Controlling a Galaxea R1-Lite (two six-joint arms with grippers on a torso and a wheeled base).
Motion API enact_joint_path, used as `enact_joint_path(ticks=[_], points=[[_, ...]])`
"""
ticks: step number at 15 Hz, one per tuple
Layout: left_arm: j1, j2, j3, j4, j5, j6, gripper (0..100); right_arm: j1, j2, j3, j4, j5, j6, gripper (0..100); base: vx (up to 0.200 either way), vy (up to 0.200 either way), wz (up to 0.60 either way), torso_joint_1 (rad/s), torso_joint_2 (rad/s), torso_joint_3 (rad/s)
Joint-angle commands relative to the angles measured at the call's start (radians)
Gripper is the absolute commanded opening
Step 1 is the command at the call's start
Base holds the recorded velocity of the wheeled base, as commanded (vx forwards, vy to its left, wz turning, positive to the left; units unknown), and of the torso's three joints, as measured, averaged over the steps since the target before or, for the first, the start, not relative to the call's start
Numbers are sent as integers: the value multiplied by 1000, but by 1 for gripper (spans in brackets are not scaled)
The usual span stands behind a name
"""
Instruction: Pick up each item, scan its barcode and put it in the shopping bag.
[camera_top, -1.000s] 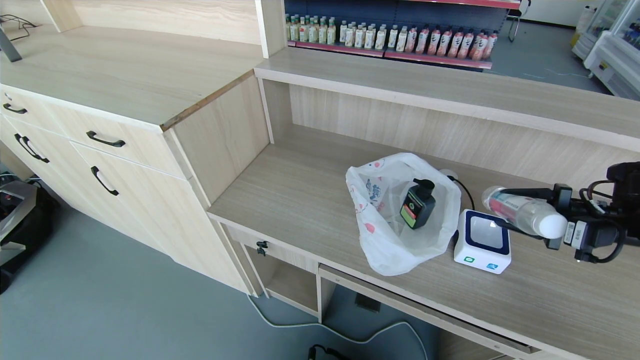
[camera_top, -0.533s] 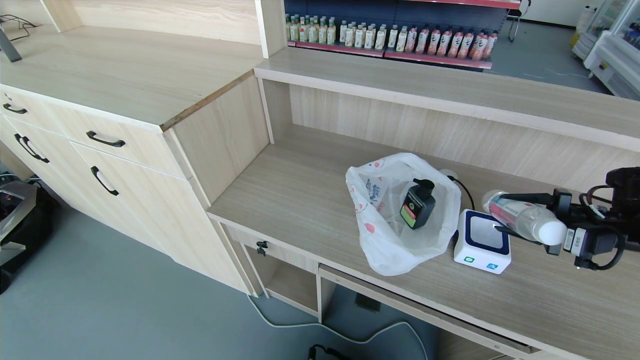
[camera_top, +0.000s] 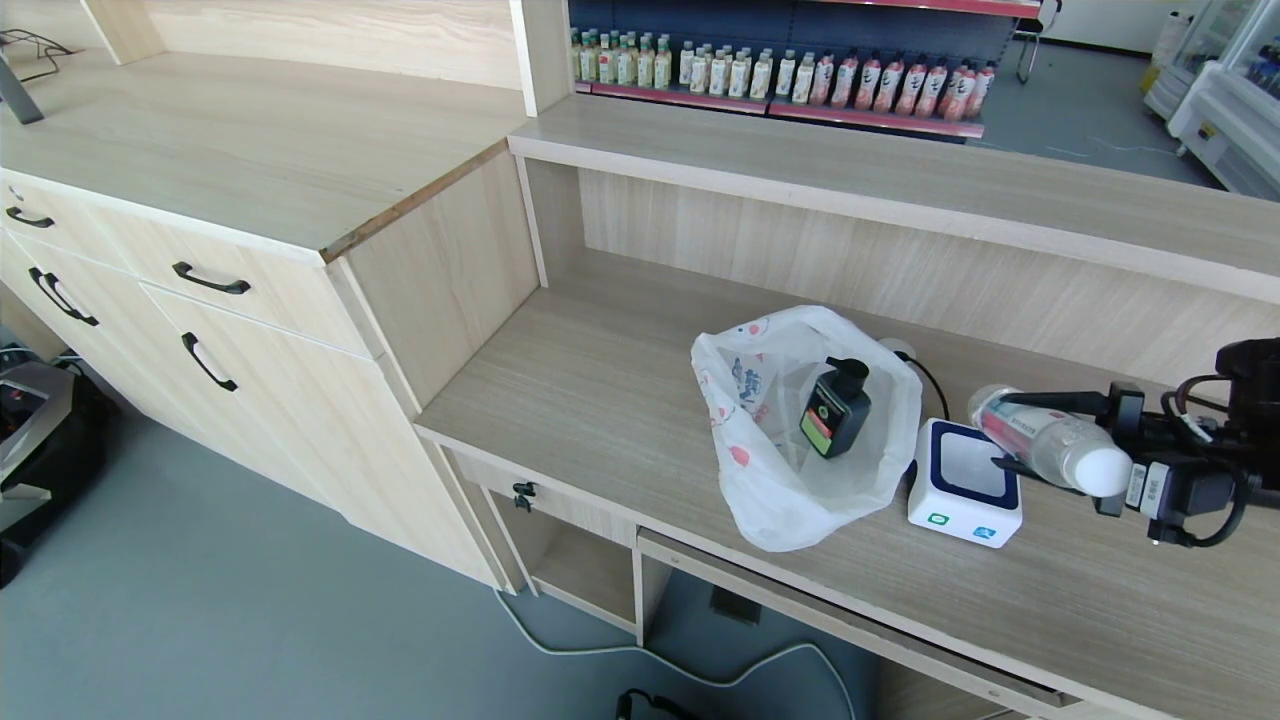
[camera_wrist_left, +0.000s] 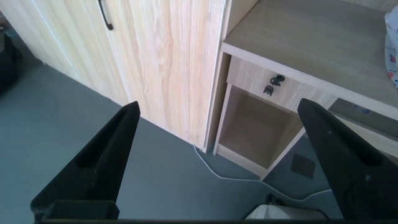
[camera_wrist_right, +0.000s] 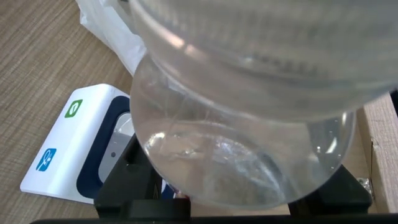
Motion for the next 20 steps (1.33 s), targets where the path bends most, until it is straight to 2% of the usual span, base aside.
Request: enact_joint_path(ticks=[1,9,14,20], points=[[0,0,1,0,1,-1,100,-1,14,-1,1,-1,-3,0,0,0,0,0,0,0],[0,0,1,0,1,-1,100,7,42,-9,1,-1,0,0,0,0,0,0,0,0],[0,0,-1,0,1,-1,100,61,66,-35,-4,-1,6,0,0,0,0,0,0,0],[0,0,-1,0,1,-1,100,68,66,-56,-4,-1,6,0,0,0,0,0,0,0]])
